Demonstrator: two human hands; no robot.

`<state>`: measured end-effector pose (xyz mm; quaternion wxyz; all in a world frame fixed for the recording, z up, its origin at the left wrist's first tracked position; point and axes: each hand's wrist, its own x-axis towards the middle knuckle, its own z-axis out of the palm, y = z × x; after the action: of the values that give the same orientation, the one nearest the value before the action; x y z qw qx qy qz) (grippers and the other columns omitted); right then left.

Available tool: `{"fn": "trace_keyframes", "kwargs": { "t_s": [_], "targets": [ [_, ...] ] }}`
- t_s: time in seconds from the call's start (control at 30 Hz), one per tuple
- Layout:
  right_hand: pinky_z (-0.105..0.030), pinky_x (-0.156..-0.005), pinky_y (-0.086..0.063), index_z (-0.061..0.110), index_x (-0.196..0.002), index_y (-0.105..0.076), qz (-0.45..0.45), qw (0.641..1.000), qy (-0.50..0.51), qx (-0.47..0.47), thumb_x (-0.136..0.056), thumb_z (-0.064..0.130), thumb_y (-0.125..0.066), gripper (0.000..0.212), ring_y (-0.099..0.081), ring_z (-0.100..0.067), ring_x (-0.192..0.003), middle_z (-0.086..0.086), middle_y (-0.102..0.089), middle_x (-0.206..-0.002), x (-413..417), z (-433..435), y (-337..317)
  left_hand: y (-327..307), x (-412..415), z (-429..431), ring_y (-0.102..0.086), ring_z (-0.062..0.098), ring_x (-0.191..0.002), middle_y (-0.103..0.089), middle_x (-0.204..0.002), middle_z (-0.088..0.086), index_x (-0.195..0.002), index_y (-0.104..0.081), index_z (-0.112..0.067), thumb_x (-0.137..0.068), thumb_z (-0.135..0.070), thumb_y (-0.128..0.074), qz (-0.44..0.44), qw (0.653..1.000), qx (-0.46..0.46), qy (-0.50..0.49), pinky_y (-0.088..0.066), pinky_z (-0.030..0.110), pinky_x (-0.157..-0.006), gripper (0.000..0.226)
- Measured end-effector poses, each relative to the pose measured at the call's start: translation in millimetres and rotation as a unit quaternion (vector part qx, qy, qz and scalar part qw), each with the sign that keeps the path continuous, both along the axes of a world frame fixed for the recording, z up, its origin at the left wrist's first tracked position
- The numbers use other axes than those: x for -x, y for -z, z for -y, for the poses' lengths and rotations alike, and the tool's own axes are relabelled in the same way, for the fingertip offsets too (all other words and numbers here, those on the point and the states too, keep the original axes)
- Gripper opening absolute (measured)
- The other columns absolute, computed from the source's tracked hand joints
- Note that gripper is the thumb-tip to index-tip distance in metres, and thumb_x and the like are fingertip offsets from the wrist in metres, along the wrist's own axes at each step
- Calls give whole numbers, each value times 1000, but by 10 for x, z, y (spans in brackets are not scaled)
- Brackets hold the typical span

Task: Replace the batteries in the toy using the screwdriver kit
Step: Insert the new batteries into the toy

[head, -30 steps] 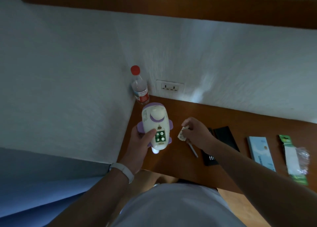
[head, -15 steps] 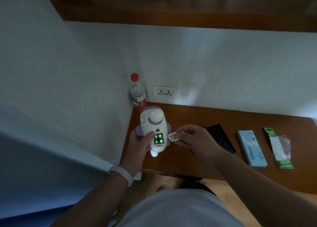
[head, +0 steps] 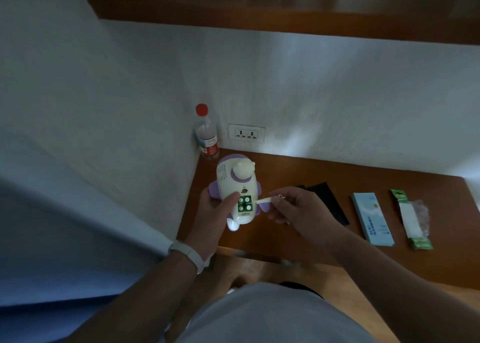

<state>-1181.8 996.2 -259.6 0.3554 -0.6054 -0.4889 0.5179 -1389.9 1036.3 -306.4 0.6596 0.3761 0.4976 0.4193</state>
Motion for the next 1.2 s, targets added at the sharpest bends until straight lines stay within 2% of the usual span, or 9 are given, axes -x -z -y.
{"fn": "trace_keyframes", "kwargs": {
  "t_s": [0.13, 0.3, 0.47, 0.63, 0.7, 0.83, 1.0, 1.1, 1.2],
  "targets": [
    [-21, -61, -52, 27, -88, -66, 80, 996, -14, -32, -100, 36, -52, 21, -67, -11, -66, 3, -72, -72, -154, 19, -86, -115, -211, 29, -72, 16, -107, -72, -121, -1, -131, -51, -23, -58, -49, -82, -7, 1000, 4, -1, -60, 28, -80, 83],
    [-36, -68, -59, 18, -91, -67, 45, 998, 0, -40, -98, 28, -58, 14, -70, -22, -70, -2, -73, -75, -439, 53, -184, -269, -564, 90, -71, 21, -107, -69, -124, 7, -129, -50, -22, -66, -38, -78, -8, 1000, -4, 13, -61, 33, -82, 71],
    [-17, -65, -53, 22, -101, -70, -6, 999, 3, -54, -96, 8, -60, 18, -67, -8, -72, 2, -73, -79, -788, 89, -390, -419, -919, 141, -69, 30, -111, -66, -127, 14, -124, -50, -20, -83, -22, -70, -1, 1000, -1, 21, -60, 39, -86, 46],
    [-22, -73, -56, 40, -104, -68, 41, 995, -16, -91, -98, 11, -58, 31, -67, -7, -75, 7, -72, -83, -1022, 68, -627, -563, -1181, 138, -68, 35, -113, -66, -129, 16, -129, -49, -18, -73, -35, -73, 22, 999, 8, 40, -59, 46, -90, 64],
    [-21, -73, -56, 36, -102, -67, 46, 993, -21, -108, -96, 11, -60, 26, -66, -5, -75, 11, -72, -86, -1069, 63, -700, -607, -1272, 132, -69, 33, -112, -66, -128, 16, -129, -50, -18, -72, -37, -74, 27, 999, 9, 39, -58, 48, -91, 64],
    [-28, -74, -57, 30, -95, -63, 53, 990, -18, -127, -94, 13, -63, 17, -68, -12, -79, 3, -71, -89, -1121, 40, -786, -679, -1393, 110, -72, 23, -105, -68, -124, 11, -127, -52, -18, -80, -37, -81, 29, 999, 3, 39, -59, 33, -79, 59],
    [-42, -81, -58, 32, -97, -64, 79, 986, -47, -142, -95, 17, -62, 16, -67, -17, -86, 2, -71, -93, -1199, -3, -871, -751, -1448, 82, -72, 27, -107, -70, -122, 10, -126, -53, -18, -76, -37, -75, 27, 999, -5, 37, -61, 40, -85, 58],
    [-36, -80, -57, 35, -96, -64, 92, 982, -62, -153, -96, 17, -61, 19, -66, -15, -84, 4, -69, -92, -1195, -27, -896, -781, -1455, 78, -71, 28, -109, -69, -123, 10, -127, -52, -19, -76, -38, -75, 18, 999, -6, 42, -59, 47, -93, 60],
    [-17, -72, -52, 42, -93, -61, 121, 976, -80, -163, -96, 17, -60, 25, -63, -5, -82, 12, -66, -88, -1166, -38, -934, -807, -1458, 78, -72, 25, -106, -71, -120, 8, -126, -52, -19, -75, -38, -75, 14, 999, -14, 37, -59, 45, -90, 59]
  ]
}}
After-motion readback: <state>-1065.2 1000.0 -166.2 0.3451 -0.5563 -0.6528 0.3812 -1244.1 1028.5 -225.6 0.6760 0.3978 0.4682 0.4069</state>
